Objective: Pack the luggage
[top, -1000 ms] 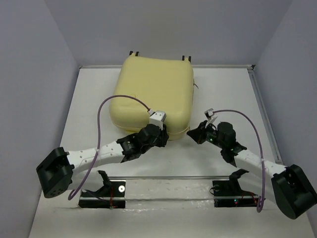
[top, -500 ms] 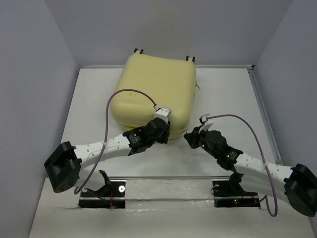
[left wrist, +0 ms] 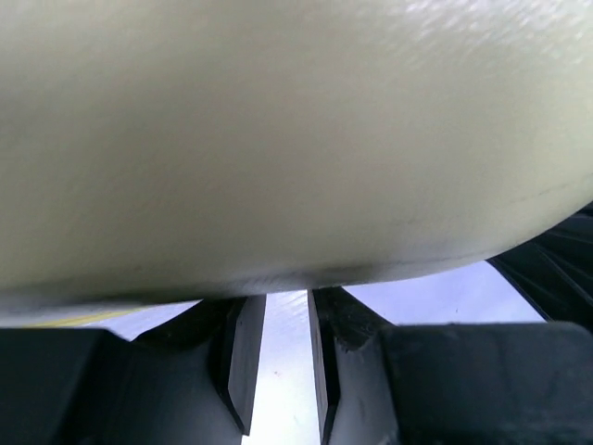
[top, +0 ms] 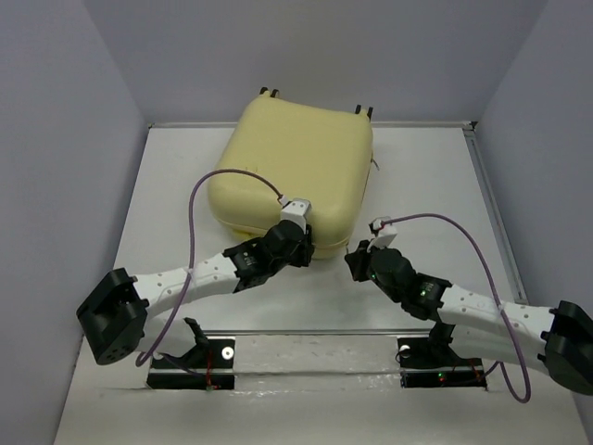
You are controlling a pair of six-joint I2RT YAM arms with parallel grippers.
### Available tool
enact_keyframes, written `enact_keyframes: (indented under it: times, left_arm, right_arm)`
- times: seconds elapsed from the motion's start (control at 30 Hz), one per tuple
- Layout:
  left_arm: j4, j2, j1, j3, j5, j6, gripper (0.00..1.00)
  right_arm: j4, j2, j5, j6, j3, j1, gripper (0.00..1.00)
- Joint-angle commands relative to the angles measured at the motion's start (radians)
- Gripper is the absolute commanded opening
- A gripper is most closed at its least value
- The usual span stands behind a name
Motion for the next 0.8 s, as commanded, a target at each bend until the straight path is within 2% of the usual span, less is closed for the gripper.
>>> enact_keyframes:
  times: [0.0,0.13,0.2,0.33,0.43,0.53,0.57,0.67,0.77]
  left_arm:
    - [0.208,-0.104,0.041,-0.099,-0.135,-0.082,0.38]
    - [0.182,-0.228,0.042,-0.214,-0.151,-0.181,0.53]
    - [0.197,-0.278,0.042,-0.283,-0.118,-0.236,0.59]
    - [0.222,-0.303,0.042,-0.341,-0.090,-0.260,0.62]
    - [0.219,-0.303,0.041,-0.343,-0.082,-0.263,0.63]
    - [0.202,-0.334,0.041,-0.356,-0.096,-0.278,0.66]
    - [0.196,-0.346,0.041,-0.363,-0.105,-0.284,0.68]
    - [0.195,-0.390,0.041,-0.393,-0.130,-0.313,0.72]
    - [0.222,-0.378,0.041,-0.398,-0.095,-0.324,0.72]
  right_arm:
    - [-0.155,0.047,-0.080,0.029,0.016,0.062,0.07]
    - [-0.125,0.027,-0.033,-0.003,0.013,0.047,0.07]
    - [-0.035,0.011,-0.062,-0.047,-0.015,0.015,0.12]
    - [0.077,0.010,-0.137,-0.107,-0.063,-0.088,0.23]
    - [0.213,0.036,-0.257,-0.132,-0.104,-0.180,0.32]
    - [0.244,0.047,-0.261,-0.158,-0.110,-0.180,0.38]
    - [0.259,0.047,-0.260,-0.162,-0.118,-0.180,0.45]
    - [0.316,0.025,-0.293,-0.187,-0.138,-0.190,0.53]
    - [0.326,0.024,-0.271,-0.224,-0.133,-0.200,0.53]
